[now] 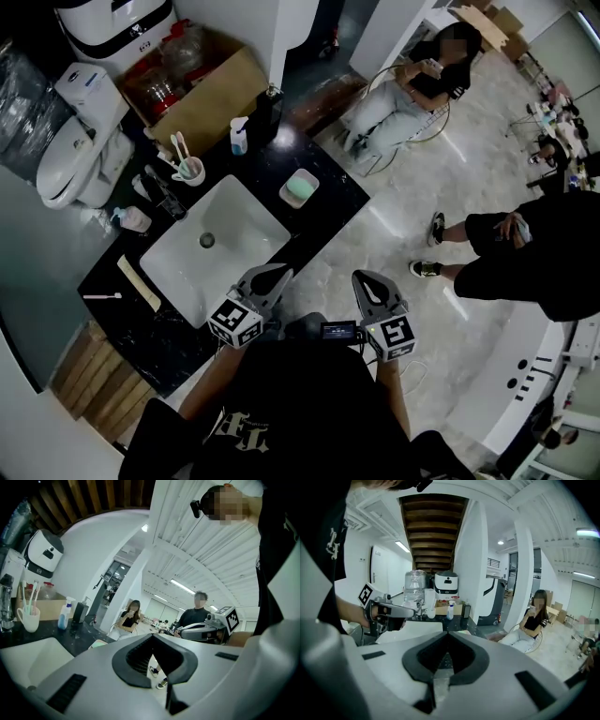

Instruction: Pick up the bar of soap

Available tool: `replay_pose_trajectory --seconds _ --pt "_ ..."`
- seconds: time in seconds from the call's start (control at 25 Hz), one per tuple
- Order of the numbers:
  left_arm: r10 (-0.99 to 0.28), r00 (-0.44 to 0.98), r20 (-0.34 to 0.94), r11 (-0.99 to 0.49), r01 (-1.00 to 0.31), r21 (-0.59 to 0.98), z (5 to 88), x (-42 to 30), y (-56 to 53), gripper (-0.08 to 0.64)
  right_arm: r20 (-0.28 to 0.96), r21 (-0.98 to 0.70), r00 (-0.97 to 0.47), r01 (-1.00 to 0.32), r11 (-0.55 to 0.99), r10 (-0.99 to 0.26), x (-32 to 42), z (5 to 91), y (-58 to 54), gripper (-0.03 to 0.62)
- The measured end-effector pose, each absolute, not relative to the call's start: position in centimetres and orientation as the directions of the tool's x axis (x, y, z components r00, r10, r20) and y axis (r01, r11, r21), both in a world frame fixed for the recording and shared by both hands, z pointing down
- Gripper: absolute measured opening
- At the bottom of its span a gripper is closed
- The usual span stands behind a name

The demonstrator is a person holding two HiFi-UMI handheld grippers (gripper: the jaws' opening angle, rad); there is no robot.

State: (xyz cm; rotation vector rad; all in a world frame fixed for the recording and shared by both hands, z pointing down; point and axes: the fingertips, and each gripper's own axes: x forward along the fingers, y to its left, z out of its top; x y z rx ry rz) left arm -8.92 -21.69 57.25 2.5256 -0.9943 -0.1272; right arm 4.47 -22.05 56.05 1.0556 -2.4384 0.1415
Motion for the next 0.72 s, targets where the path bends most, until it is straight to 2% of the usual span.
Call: replay_pose_trajectory --seconds 0.72 --pt "-0.731 0.680 0.057 -0.616 -0.693 0.376 56.8 -11.7 -24.1 0.008 0.510 0.070 -0.603 -0.681 0.729 -0.613 2.5 58.9 -27.4 0.011"
